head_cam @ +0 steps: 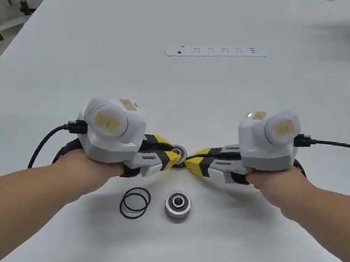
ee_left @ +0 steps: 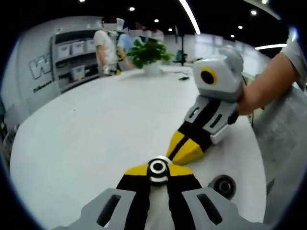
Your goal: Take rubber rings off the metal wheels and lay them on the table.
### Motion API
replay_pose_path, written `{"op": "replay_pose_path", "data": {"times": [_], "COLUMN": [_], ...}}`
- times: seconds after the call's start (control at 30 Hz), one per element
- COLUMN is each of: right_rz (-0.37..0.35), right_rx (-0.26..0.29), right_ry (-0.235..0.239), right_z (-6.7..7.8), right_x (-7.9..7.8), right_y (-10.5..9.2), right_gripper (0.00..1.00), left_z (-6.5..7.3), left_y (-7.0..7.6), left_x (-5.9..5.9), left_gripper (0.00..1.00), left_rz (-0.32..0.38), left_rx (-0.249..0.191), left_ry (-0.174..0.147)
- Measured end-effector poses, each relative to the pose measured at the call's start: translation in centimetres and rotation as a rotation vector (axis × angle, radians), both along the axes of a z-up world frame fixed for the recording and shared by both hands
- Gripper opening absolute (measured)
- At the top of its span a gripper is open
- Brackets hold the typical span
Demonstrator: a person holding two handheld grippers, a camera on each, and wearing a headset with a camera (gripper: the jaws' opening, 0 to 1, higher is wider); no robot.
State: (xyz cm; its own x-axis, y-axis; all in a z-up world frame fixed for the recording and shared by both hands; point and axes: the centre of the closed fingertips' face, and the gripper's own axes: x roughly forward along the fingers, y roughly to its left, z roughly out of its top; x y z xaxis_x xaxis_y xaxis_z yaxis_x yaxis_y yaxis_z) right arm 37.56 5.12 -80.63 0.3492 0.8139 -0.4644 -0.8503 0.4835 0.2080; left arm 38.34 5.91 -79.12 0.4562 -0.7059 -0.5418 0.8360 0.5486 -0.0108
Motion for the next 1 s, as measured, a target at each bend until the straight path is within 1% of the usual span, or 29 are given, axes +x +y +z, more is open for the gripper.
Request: {"op": "replay_pose_path", "data": {"times": [0.1, 0.2, 0.33, 0.43, 0.53, 0.7, 0.77, 0.8, 0.83, 0.87, 0.93, 1.0], "right_rz": [-0.026, -0.03, -0.044, -0.047, -0.066, -0.08, -0.095, -0.103, -0.104, -0.106, -0.106, -0.117], "right_rx": [0.022, 0.03, 0.05, 0.066, 0.101, 0.125, 0.159, 0.167, 0.226, 0.179, 0.185, 0.2], "right_ry": [0.038, 0.055, 0.09, 0.112, 0.15, 0.179, 0.199, 0.211, 0.234, 0.22, 0.225, 0.245], "right_z": [0.0, 0.1, 0.3, 0.3, 0.7, 0.9, 1.2, 1.3, 2.1, 1.5, 1.5, 1.6], "right_x": [0.2, 0.0, -0.4, -0.4, -0.4, -0.3, -0.2, -0.2, -0.3, -0.2, -0.3, -0.4], "right_y": [-0.3, -0.3, -0.4, -0.7, -0.7, -0.9, -0.9, -0.9, -0.5, -0.9, -0.6, -0.5], "right_gripper": [0.0, 0.0, 0.0, 0.0, 0.0, 0.0, 0.0, 0.0, 0.0, 0.0, 0.0, 0.0], "left_z": [0.0, 0.0, -0.1, -0.1, -0.2, -0.2, -0.2, -0.2, -0.2, -0.2, -0.2, -0.2], "left_y": [0.0, -0.1, -0.1, 0.0, 0.0, 0.0, 0.0, 0.0, 0.0, 0.0, -0.1, -0.1], "left_x": [-0.3, -0.6, -0.6, -0.7, -0.7, -0.8, -0.8, -0.8, -0.8, -0.9, -0.9, -0.9], "left_gripper": [0.13, 0.13, 0.13, 0.13, 0.13, 0.12, 0.12, 0.12, 0.12, 0.12, 0.12, 0.12], "left_rz": [-0.005, -0.001, 0.001, 0.001, 0.005, 0.007, 0.008, 0.01, 0.01, 0.01, 0.012, 0.015], "left_rx": [0.005, 0.013, 0.029, 0.03, 0.035, 0.042, 0.043, 0.045, 0.044, 0.043, 0.043, 0.045], "left_ry": [-0.002, -0.006, -0.017, -0.019, -0.022, -0.026, -0.027, -0.029, -0.03, -0.029, -0.03, -0.031]}}
